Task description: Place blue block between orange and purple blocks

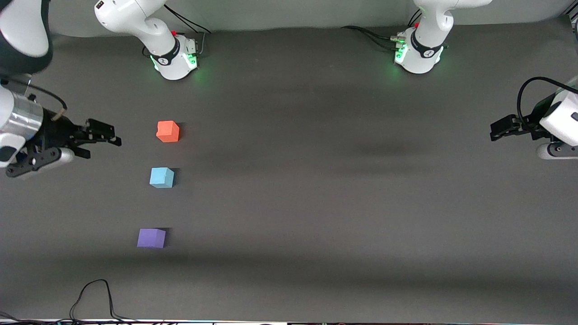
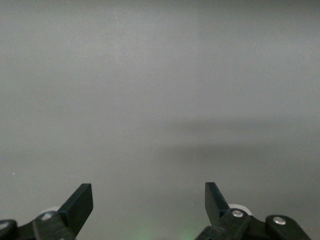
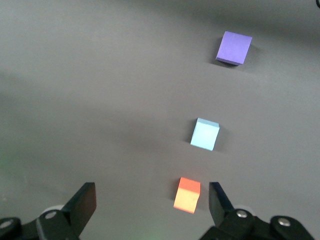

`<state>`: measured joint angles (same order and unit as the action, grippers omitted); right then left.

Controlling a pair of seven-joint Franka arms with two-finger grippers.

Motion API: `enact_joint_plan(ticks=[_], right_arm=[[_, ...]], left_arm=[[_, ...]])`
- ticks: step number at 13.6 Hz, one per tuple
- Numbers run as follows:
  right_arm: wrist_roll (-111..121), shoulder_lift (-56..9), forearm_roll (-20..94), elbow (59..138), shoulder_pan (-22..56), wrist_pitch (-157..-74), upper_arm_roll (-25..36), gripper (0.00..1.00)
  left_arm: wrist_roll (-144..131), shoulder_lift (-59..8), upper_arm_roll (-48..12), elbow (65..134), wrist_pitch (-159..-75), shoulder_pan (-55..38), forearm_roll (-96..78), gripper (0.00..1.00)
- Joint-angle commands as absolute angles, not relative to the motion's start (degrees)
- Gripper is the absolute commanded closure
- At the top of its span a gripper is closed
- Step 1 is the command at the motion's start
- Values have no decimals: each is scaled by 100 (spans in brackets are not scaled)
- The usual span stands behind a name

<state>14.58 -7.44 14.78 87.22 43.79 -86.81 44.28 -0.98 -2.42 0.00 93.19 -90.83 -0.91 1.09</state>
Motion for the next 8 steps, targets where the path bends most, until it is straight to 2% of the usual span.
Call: enact_joint_plan(ticks=[1,3,5,8], right_arm=[[1091,-766,1310,8359,4395,-8254,4395,0],[993,-485,1030,8411,4020,-8227,3819,0],[984,-99,530,8665,2924,-8235,2503,0],[993,193,439,8929,1201,-8244,813,0]], left_arm=[[-18,-264,35,9264,-9114,-114,79,0],[-18,-264,35,9264,-9114,-114,79,0],[-18,-264,35,9264,-9114,-114,79,0],[-18,-264,35,9264,-9114,-114,79,0]])
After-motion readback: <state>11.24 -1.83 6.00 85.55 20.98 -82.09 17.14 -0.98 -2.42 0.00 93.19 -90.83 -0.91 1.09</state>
